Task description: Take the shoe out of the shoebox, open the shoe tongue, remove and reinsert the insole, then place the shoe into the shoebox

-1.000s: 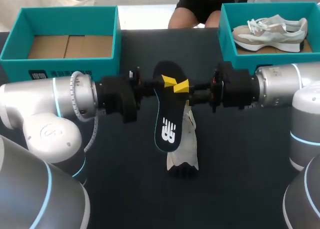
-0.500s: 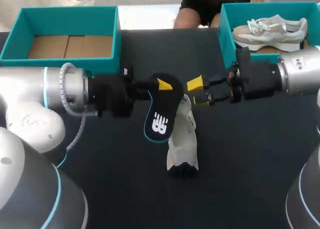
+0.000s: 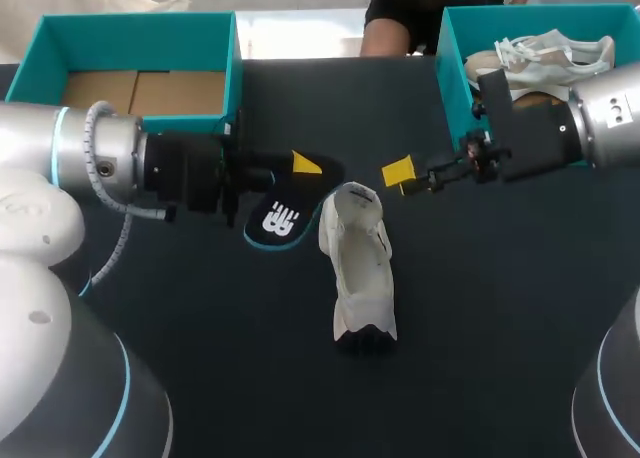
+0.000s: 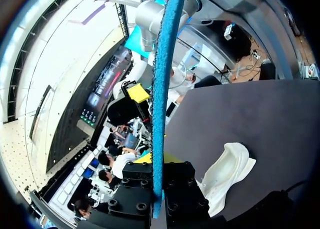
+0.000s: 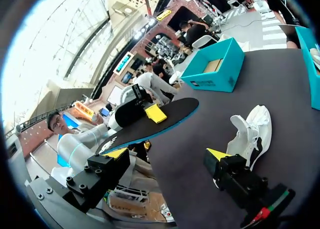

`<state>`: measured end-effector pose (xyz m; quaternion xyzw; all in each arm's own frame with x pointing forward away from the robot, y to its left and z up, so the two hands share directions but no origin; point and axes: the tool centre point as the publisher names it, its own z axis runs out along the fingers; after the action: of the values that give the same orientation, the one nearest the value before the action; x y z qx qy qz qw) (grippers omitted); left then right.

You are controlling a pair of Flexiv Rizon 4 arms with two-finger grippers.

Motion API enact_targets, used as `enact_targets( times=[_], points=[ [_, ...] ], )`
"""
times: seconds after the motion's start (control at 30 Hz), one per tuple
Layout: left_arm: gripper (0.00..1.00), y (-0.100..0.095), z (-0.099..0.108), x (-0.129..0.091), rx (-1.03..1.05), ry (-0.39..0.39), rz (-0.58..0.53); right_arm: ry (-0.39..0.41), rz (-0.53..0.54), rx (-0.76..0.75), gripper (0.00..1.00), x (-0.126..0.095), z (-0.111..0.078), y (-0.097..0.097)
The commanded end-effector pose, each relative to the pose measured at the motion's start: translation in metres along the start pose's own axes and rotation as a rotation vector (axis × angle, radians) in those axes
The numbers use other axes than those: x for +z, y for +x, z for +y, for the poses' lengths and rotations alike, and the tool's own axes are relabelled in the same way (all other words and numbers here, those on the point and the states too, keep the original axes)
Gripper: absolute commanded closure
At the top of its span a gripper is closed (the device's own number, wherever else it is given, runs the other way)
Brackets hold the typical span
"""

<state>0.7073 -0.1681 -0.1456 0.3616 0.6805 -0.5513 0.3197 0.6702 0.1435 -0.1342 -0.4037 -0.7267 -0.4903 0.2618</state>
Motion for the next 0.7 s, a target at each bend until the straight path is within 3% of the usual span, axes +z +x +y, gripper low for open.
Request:
enact_targets(
  times=[0.03,0.1,0.17,0.23,0.3,0.33,0.37,0.43,0.7],
  points=[
    [1.0,0.001,-0.002,-0.003,0.001,-0.001,0.0,0.001,-0.002,0.001,0.0,0.002,0.0,0.0],
    [1.0,0.001,-0.002,-0.003,0.001,-0.001,0.0,0.001,-0.002,0.001,0.0,0.002,0.0,0.0],
    [1.0,0.001,-0.002,-0.003,0.001,-0.001,0.0,0.045,-0.082,-0.088,0.0,-0.001,0.001,-0.013],
    [1.0,0.001,-0.002,-0.003,0.001,-0.001,0.0,-0.038,-0.107,-0.293,0.0,-0.007,0.005,-0.019],
    [1.0,0.001,-0.002,-0.003,0.001,-0.001,0.0,0.047,-0.219,-0.495,0.0,-0.01,0.004,-0.024],
    [1.0,0.001,-0.002,-0.003,0.001,-0.001,0.0,0.045,-0.234,-0.624,0.0,-0.011,0.004,-0.025],
    [1.0,0.001,-0.002,-0.003,0.001,-0.001,0.0,0.062,-0.244,-0.674,0.0,-0.011,0.005,-0.024],
    [1.0,0.001,-0.002,-0.003,0.001,-0.001,0.0,0.128,-0.361,-0.791,0.0,-0.012,0.002,-0.028],
    [1.0,0.001,-0.002,-0.003,0.001,-0.001,0.0,0.128,-0.361,-0.791,0.0,-0.012,0.002,-0.028]
  ],
)
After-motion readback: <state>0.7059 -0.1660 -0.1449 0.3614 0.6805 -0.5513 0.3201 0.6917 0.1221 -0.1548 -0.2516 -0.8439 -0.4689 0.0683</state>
